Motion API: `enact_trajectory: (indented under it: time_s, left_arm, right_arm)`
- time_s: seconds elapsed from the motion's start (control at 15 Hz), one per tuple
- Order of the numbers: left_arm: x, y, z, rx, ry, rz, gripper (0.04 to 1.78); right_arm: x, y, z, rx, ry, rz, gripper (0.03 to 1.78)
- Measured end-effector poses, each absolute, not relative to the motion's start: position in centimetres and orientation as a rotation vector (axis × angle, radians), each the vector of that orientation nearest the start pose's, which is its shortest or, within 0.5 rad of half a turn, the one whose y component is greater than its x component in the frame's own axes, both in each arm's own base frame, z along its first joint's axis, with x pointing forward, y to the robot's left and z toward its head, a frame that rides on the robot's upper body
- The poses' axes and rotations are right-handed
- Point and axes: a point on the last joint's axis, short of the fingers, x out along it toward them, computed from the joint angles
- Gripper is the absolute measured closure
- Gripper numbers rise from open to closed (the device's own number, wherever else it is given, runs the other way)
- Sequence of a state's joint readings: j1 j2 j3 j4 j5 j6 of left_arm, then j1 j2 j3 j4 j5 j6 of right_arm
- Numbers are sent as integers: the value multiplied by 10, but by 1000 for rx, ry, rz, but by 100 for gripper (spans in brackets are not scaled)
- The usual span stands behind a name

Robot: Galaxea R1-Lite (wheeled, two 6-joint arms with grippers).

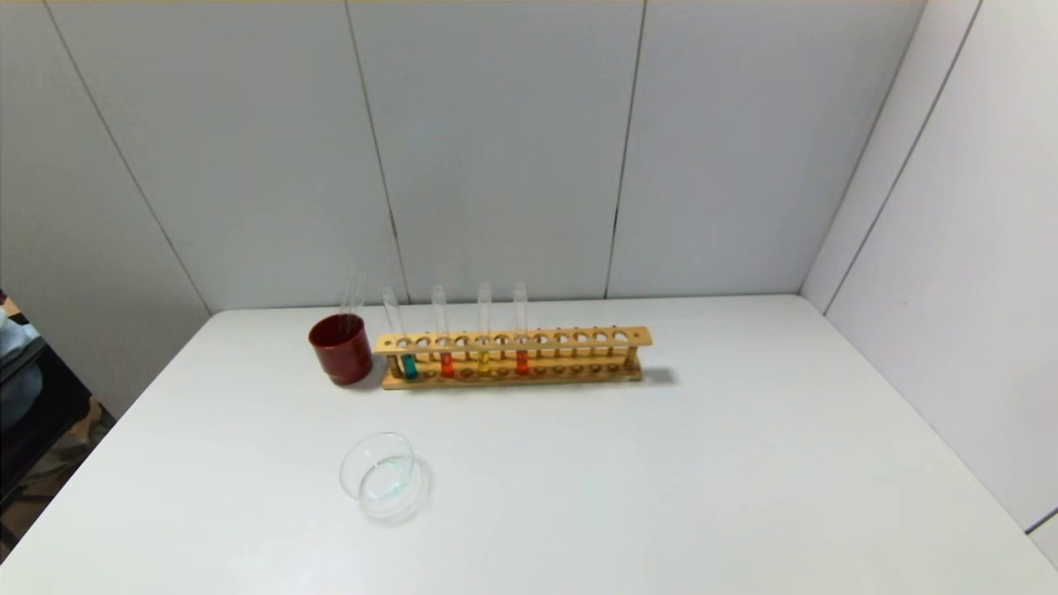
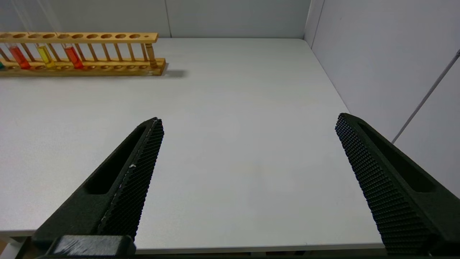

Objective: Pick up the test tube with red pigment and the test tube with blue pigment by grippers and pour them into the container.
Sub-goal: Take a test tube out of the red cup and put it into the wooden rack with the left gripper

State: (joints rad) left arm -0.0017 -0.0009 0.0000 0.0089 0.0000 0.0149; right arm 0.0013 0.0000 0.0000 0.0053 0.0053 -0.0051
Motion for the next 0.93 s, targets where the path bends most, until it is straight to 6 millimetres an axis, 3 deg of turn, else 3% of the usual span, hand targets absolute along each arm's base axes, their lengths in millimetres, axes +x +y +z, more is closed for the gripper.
enact_trajectory:
  time_s: [0.2,0.4,0.67,0.93]
  left_arm:
    - [-23,0,77,16,-11,-3,7]
    - [-32,0,103,13,-52,-14,7]
    - [-37,-1,164,14,-44,-45,7]
    - [2,-2,239,9,22,-126,7]
  right_arm:
    - [-23,0,75,-5,5,7,6]
    - [-23,0,75,-5,6,7,6]
    - [-23,0,75,-5,6,7,6]
    - [-23,0,75,-5,6,7,6]
